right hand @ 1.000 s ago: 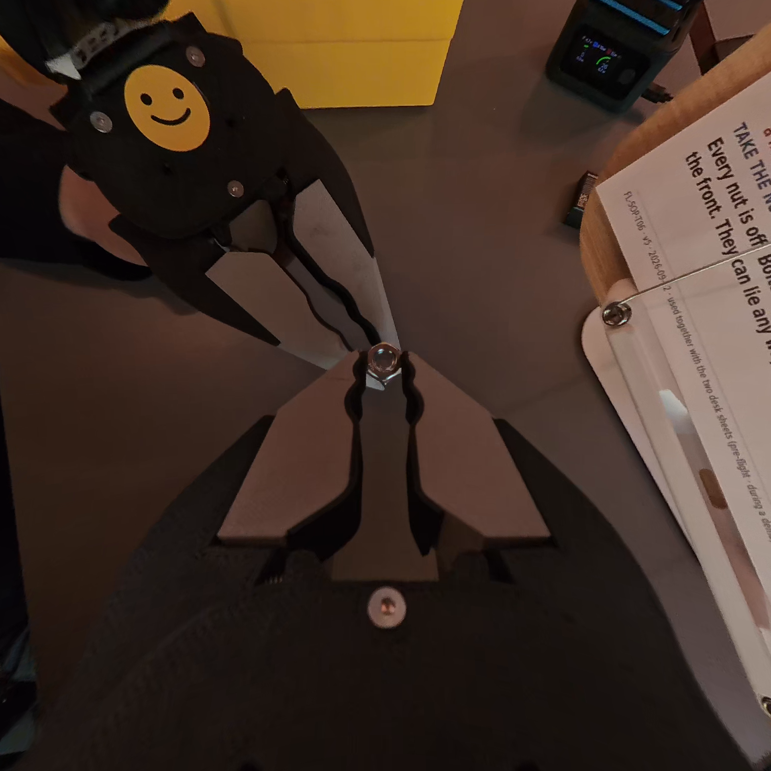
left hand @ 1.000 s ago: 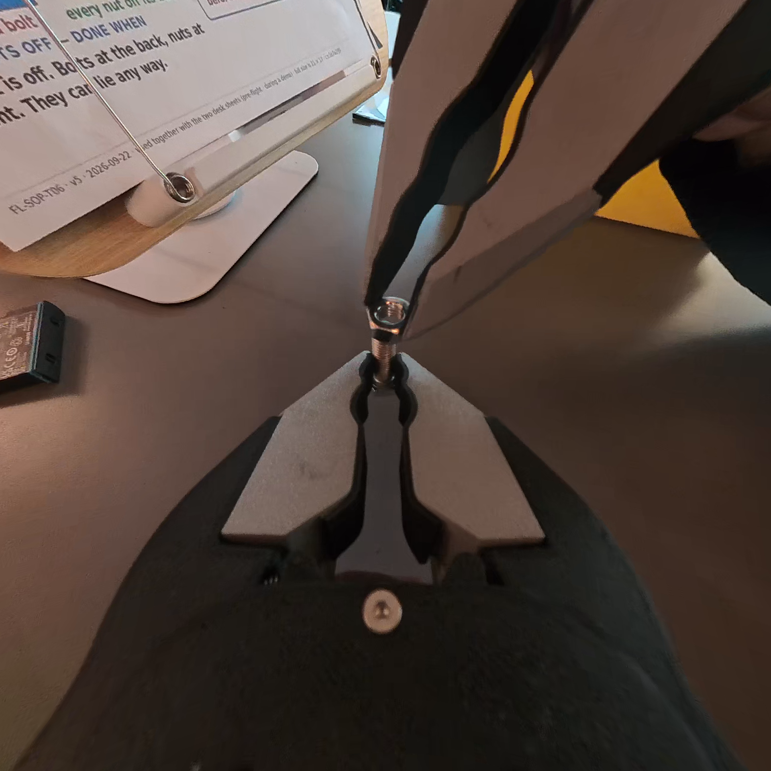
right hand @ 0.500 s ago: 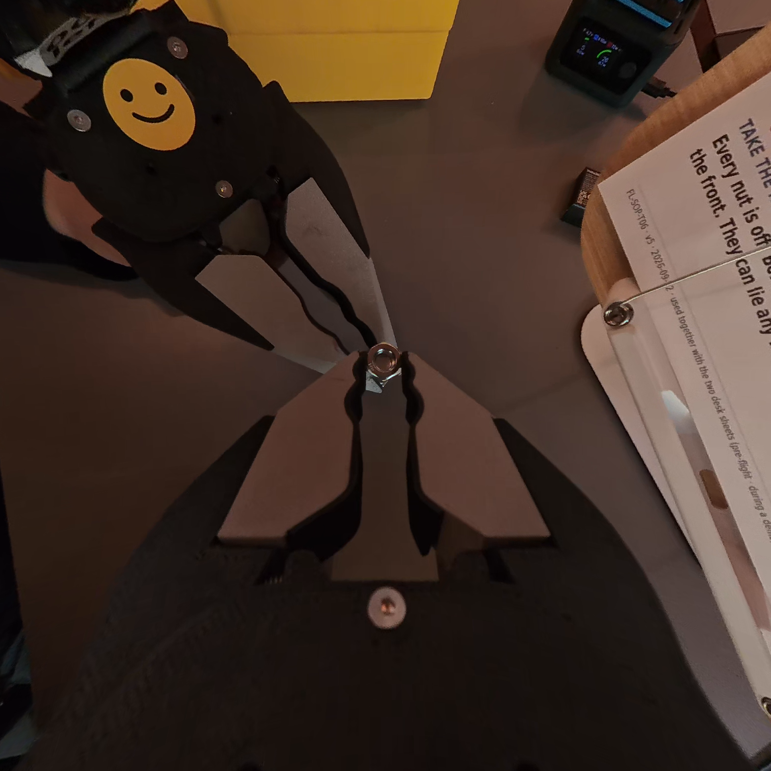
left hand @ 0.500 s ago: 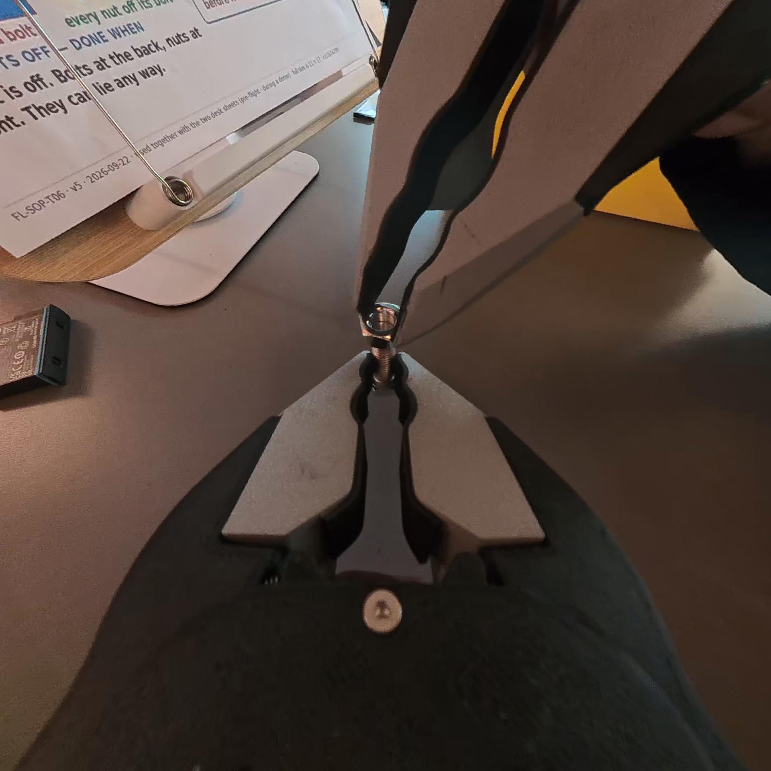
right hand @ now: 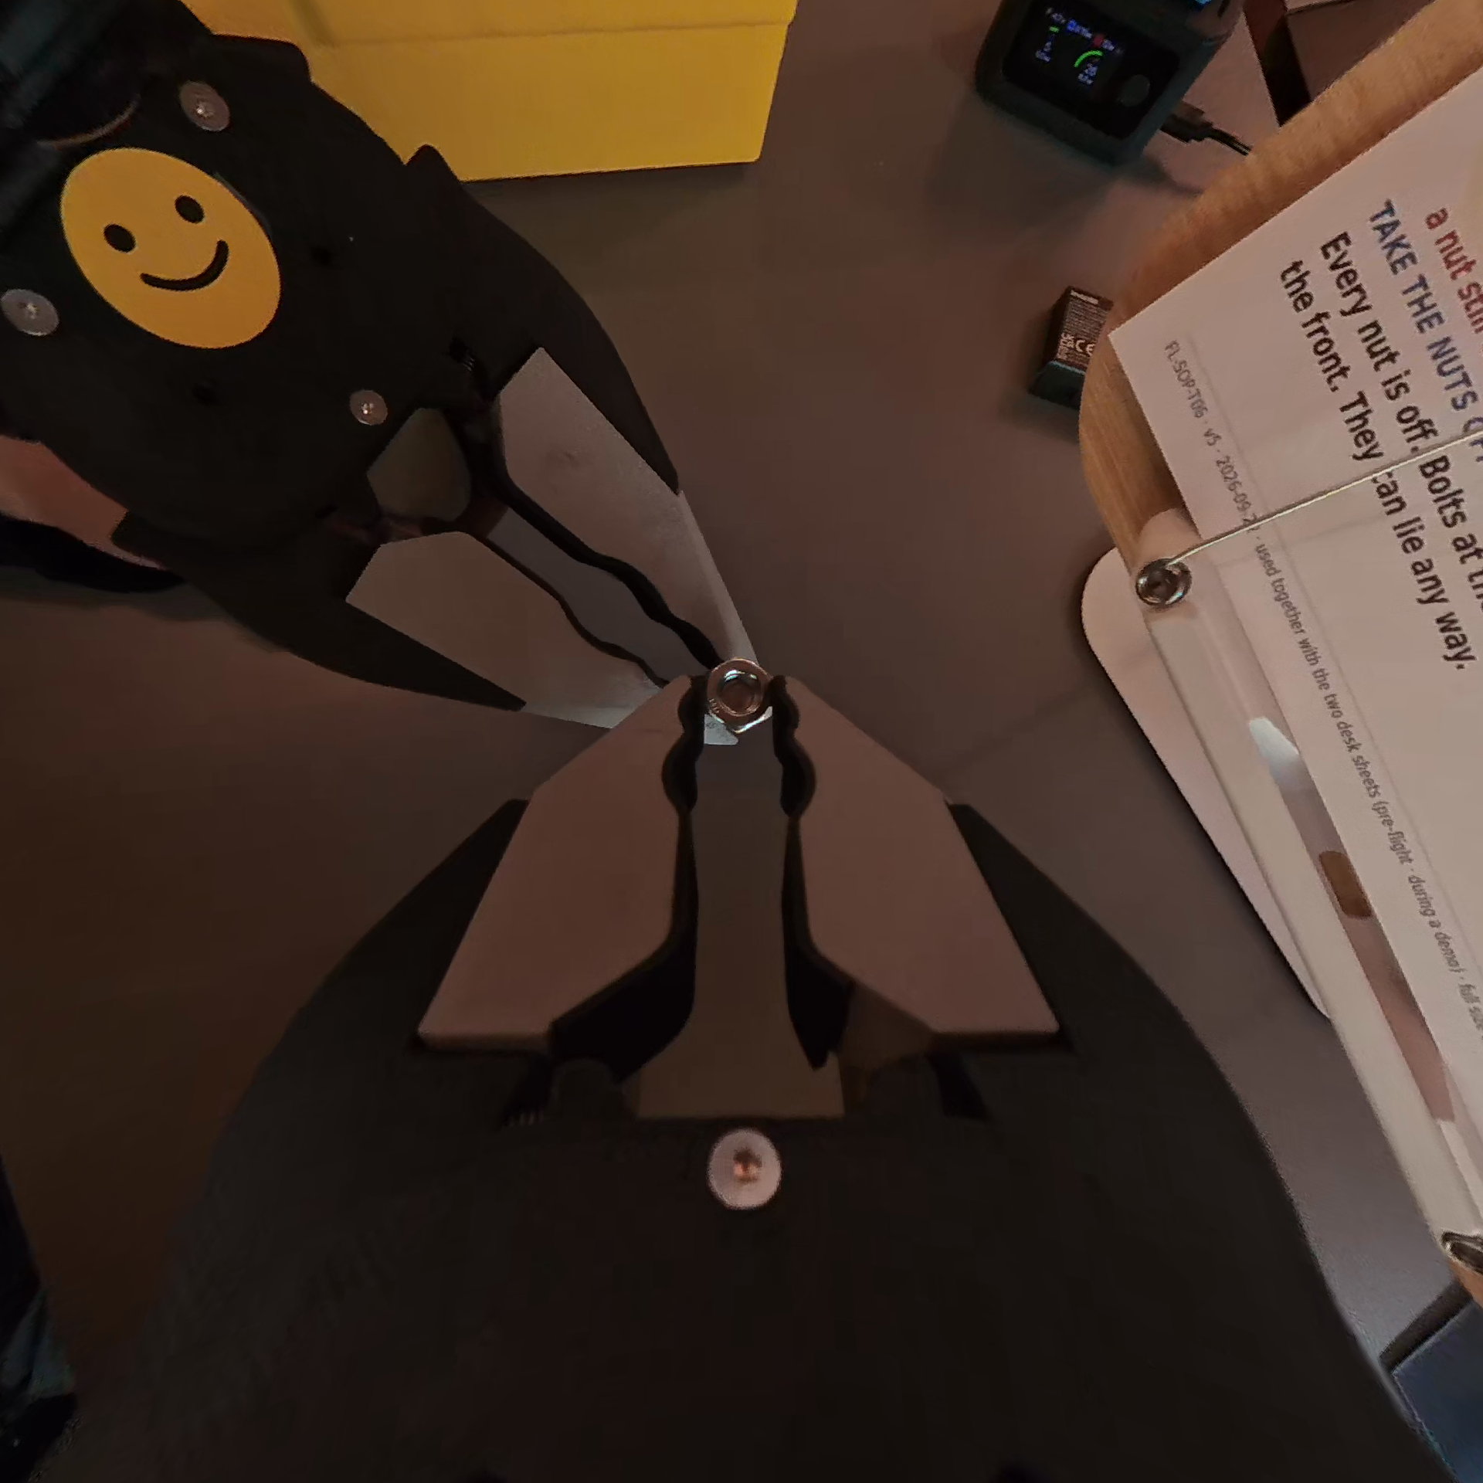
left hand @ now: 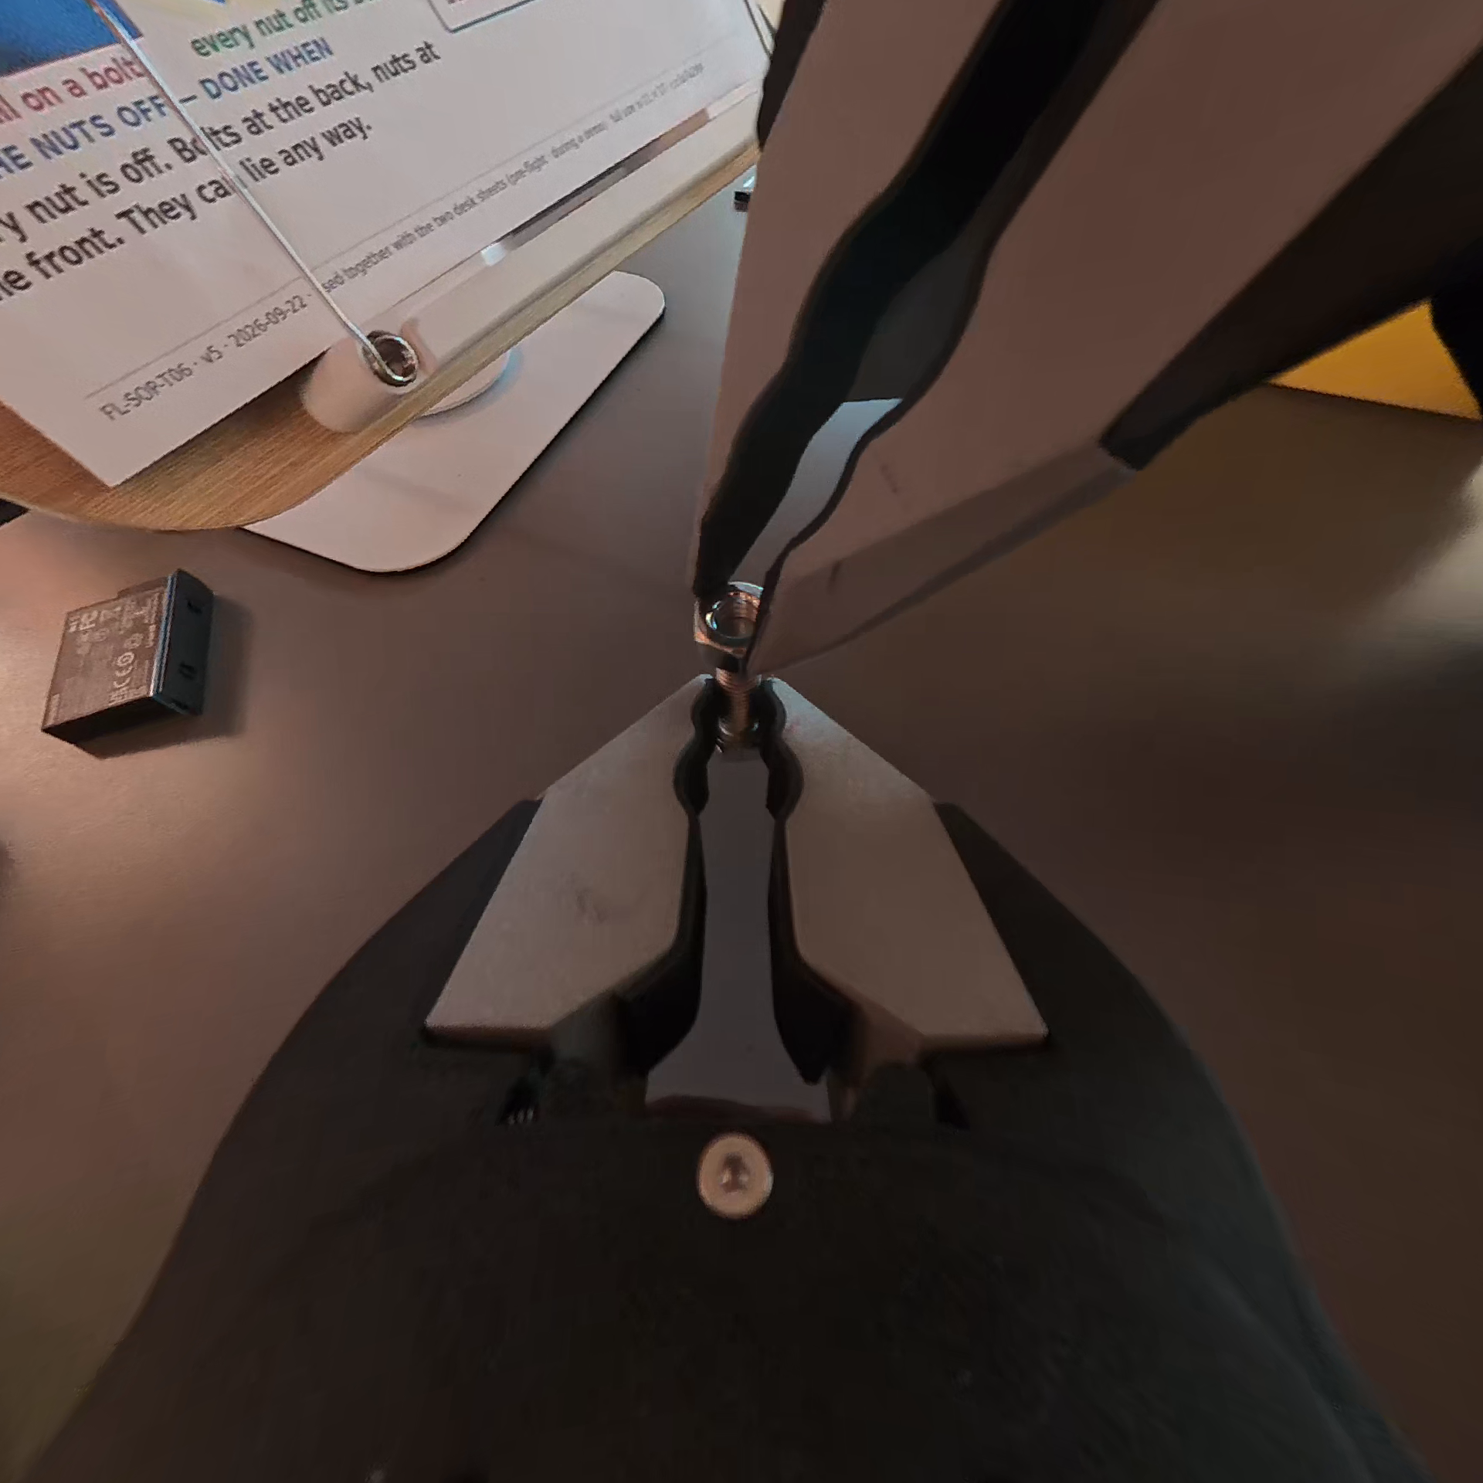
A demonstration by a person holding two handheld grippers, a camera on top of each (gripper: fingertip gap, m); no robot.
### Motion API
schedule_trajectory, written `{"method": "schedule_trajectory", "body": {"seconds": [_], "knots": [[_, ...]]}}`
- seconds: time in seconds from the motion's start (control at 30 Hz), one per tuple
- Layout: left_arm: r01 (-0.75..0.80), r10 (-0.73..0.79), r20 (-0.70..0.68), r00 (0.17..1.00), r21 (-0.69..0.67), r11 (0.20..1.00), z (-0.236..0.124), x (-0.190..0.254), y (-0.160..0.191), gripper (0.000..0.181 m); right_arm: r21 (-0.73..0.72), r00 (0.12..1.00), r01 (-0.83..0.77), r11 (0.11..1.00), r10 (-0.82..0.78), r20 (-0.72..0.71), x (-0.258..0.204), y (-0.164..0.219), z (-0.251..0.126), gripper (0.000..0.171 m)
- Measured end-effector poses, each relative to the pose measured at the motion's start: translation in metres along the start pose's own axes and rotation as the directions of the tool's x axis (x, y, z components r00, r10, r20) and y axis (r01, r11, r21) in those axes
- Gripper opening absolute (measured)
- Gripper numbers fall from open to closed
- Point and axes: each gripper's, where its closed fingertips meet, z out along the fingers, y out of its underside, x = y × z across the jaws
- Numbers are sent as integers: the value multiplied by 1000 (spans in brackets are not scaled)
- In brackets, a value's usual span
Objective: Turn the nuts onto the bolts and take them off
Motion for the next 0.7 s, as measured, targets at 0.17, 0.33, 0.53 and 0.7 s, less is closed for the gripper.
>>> {"method": "schedule_trajectory", "body": {"seconds": [0.17, 0.33, 0.53, 0.7], "knots": [[23, -23, 3, 1000, 4, 1000, -1, -2, 0, 7, 10, 999, -37, 999, 37, -18, 1, -3, 1, 13], [29, -29, 11, 1000, -2, 1000, 0, -3, 1, 7, 5, 997, -73, 997, 73, -27, 2, -2, 3, 13], [31, -31, 15, 999, -4, 1000, 1, -4, 2, 7, -4, 996, -74, 997, 74, -49, 3, -2, 4, 13], [28, -27, 17, 999, -5, 1000, 1, -3, 2, 7, 0, 996, -75, 997, 75, -46, 3, -2, 4, 13]]}}
